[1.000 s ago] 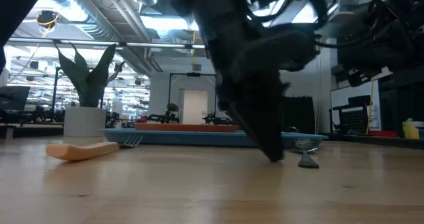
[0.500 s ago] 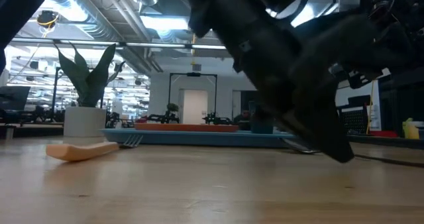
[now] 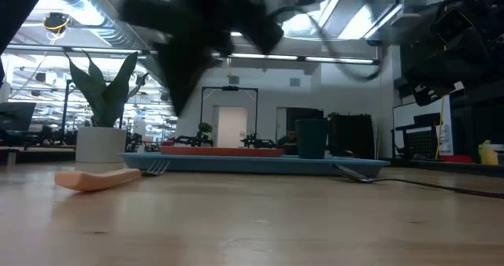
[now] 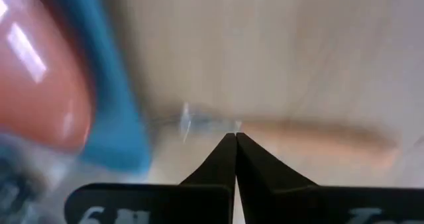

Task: Pick and place plate/cup/fork/spoon on tray
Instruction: Adjust the utensils on the table

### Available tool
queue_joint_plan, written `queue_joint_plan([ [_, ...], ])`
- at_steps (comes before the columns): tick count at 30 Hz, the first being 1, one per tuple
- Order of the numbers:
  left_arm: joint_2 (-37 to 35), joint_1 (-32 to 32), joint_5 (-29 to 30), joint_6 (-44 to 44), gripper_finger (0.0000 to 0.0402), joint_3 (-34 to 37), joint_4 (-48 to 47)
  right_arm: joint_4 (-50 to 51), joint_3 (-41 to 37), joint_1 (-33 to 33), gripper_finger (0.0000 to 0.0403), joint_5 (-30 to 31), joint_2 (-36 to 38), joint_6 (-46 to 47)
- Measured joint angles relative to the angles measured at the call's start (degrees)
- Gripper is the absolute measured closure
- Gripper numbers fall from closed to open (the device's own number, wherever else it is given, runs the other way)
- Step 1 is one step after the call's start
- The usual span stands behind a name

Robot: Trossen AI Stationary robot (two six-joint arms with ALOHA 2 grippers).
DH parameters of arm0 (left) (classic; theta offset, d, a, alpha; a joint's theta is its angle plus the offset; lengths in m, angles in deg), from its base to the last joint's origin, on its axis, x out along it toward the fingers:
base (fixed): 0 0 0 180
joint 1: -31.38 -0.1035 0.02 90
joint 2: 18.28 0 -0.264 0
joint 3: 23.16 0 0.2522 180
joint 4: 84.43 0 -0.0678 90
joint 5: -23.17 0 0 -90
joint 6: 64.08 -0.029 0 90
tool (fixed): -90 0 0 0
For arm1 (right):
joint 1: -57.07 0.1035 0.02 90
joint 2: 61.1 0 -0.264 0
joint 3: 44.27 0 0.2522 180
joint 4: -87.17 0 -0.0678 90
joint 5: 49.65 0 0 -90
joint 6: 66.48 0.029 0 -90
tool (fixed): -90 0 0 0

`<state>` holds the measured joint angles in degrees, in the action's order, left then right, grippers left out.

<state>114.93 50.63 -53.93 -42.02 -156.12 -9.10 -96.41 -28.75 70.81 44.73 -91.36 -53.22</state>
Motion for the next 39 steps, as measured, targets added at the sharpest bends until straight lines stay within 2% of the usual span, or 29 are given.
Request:
queue_joint_plan([
  [4, -3.2, 1.3, -7.6, -1.8, 0.0402, 8.0, 4.0, 0.0, 0.0, 0.0, 0.0343, 0.0, 0.0, 0.1],
  [8, -8.1, 3.1, -6.0, 4.6, 0.0401, 17.5, 1.1, 0.4, 0.0, 0.0, 0.0343, -0.1, -0.2, 1.3],
  [14, -21.2, 4.2, -7.8, 14.6, 0.0401, 36.1, 8.9, 1.0, 0.0, 0.0, 0.0343, 0.0, -0.8, 1.4],
  [18, -26.7, 3.3, -10.2, 19.6, 0.0402, 48.6, 23.3, 0.8, 0.0, 0.0, 0.0343, 0.0, -0.8, 1.5],
  [21, -25.5, 2.1, -15.0, 18.5, 0.0402, 54.4, 33.9, 0.5, 0.0, 0.0, 0.0343, 0.0, -0.8, 1.5],
  [25, -24.0, 0.8, -14.9, 14.0, 0.0402, 53.1, 35.4, 0.4, 0.0, 0.0, 0.0343, 0.0, -0.8, 1.6],
  [32, -21.2, -2.3, -9.2, 5.7, 0.0401, 43.3, 41.4, 0.4, 0.0, 0.0, 0.0343, 0.0, -0.8, 1.5],
  [36, -18.6, -3.4, -9.0, 2.2, 0.0401, 37.9, 46.0, 0.7, 0.0, 0.0, 0.0343, 0.0, -0.8, 1.5],
  [39, -17.4, -3.6, -8.0, 1.1, 0.0401, 33.9, 43.4, 1.2, 0.0, 0.0, 0.0343, 0.0, -0.9, 1.7],
])
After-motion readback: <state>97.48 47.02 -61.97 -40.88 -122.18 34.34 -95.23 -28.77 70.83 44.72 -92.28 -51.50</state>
